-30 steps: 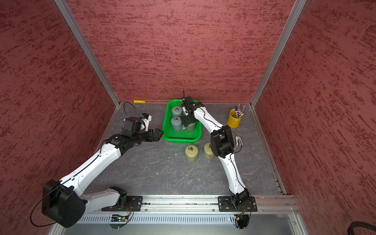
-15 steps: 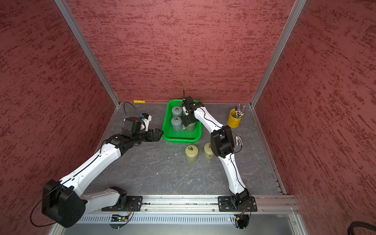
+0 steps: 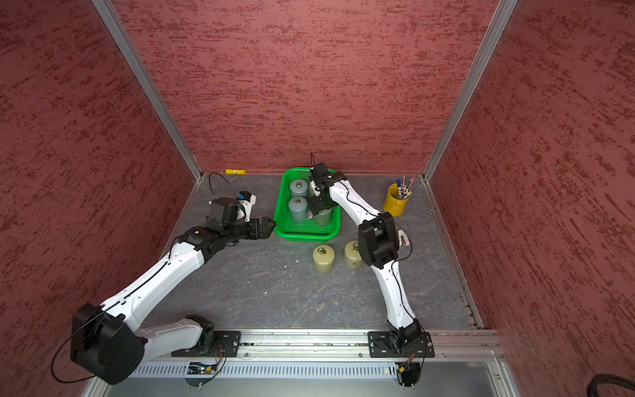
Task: Take the tea canister out of the basket
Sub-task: Pick up the tea canister from the basket, then place the tea canister at the center of the board.
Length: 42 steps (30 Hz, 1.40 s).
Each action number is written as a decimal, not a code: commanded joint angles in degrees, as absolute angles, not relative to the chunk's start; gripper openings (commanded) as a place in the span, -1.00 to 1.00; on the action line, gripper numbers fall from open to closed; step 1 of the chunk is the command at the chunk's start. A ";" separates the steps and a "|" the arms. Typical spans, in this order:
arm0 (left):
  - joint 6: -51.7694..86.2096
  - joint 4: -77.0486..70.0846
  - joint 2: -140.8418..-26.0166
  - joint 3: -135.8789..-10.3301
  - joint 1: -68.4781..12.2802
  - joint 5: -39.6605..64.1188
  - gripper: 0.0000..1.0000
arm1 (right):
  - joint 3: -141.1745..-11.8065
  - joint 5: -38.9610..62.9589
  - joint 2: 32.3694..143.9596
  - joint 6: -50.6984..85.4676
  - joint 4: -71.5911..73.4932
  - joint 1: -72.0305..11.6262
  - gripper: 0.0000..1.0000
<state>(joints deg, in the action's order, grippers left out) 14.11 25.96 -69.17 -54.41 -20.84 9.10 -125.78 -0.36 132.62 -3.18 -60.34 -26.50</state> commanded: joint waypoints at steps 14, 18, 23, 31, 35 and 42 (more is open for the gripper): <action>13.54 24.89 -69.26 -53.96 -20.57 9.23 0.99 | -123.97 -1.62 111.87 -4.57 -59.12 -30.02 -1.00; 13.62 24.52 -69.62 -53.75 -20.48 9.10 0.99 | -122.60 0.08 108.48 -5.17 -58.67 -32.08 -1.00; 14.32 23.83 -69.57 -53.52 -20.48 8.64 0.99 | -119.01 2.40 104.33 -7.12 -58.04 -35.14 -1.00; 14.71 23.50 -69.12 -53.77 -20.30 8.42 0.99 | -108.75 8.31 97.07 -9.00 -54.27 -39.11 -1.00; 15.04 23.87 -69.17 -54.12 -20.15 8.95 0.99 | -105.81 9.82 95.77 -9.23 -54.06 -41.22 -1.00; 15.42 24.49 -68.34 -53.88 -18.95 9.14 1.00 | -97.29 9.54 93.55 -7.59 -49.05 -44.96 -1.00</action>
<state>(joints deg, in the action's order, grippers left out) 14.81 24.67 -69.32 -53.87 -19.79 8.91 -98.65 8.03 96.60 -8.34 -55.70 -43.75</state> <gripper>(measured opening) 0.997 0.847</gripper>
